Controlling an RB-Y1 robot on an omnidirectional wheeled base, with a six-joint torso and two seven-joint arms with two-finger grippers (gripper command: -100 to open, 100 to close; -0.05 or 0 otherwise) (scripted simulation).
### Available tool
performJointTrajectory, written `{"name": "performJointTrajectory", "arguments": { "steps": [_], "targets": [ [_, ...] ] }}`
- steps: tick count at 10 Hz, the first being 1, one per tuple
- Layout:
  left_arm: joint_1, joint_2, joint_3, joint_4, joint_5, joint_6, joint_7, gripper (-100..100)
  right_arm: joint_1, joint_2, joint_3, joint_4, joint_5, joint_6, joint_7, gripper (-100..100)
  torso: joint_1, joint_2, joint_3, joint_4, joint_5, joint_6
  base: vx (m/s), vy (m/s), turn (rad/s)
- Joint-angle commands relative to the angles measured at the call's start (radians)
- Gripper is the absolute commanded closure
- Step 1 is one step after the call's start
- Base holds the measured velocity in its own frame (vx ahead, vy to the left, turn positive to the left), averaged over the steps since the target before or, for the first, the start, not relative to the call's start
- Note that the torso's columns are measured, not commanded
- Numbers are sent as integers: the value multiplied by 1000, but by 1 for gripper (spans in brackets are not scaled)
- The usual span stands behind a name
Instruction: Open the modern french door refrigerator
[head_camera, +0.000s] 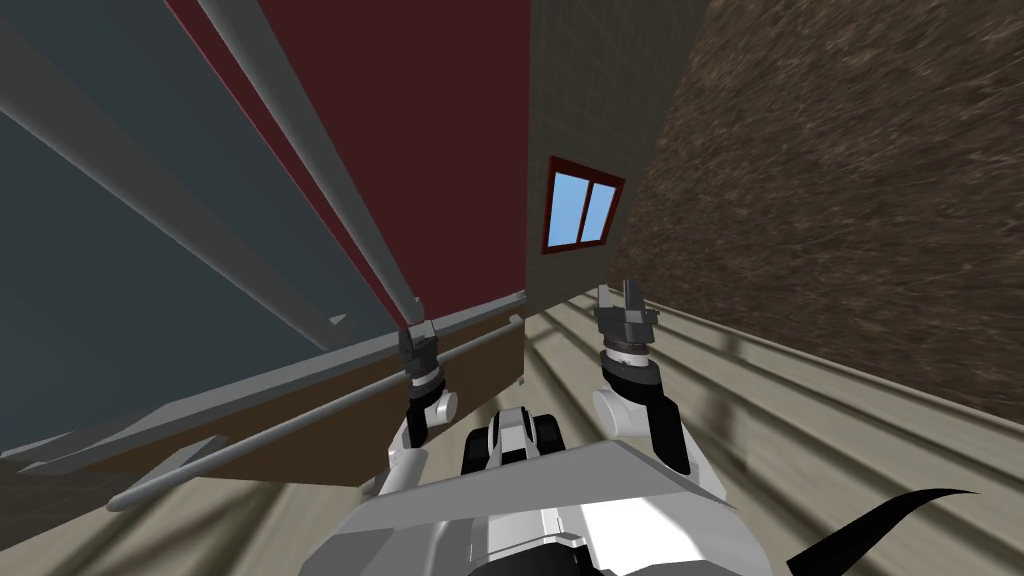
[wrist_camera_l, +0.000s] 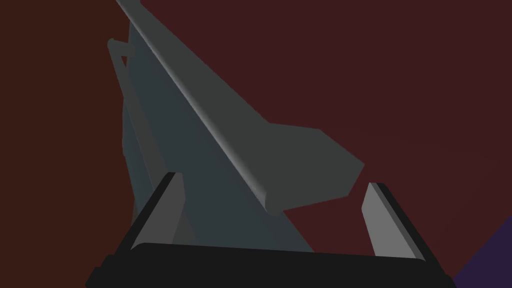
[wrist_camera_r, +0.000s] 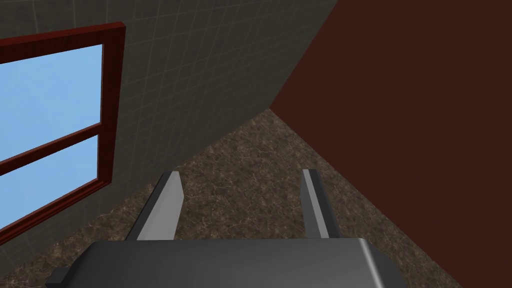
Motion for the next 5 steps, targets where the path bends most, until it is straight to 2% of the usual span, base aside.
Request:
{"name": "performJointTrajectory", "arguments": {
  "steps": [1,2,5],
  "targets": [
    [-15,-58,-2,23,5,-20,-2,-100,0,0,0,0,0,0,0,0,0,1,0,0,0,0,38,-9,-14],
    [-10,-45,-2,16,4,-15,-2,-100,0,0,0,0,0,0,0,0,-1,0,0,0,0,0,16,-6,-2],
    [-55,-50,7,-12,7,53,-14,-100,0,0,0,0,0,0,0,0,0,0,0,0,0,0,-12,8,27]
  ]
}}
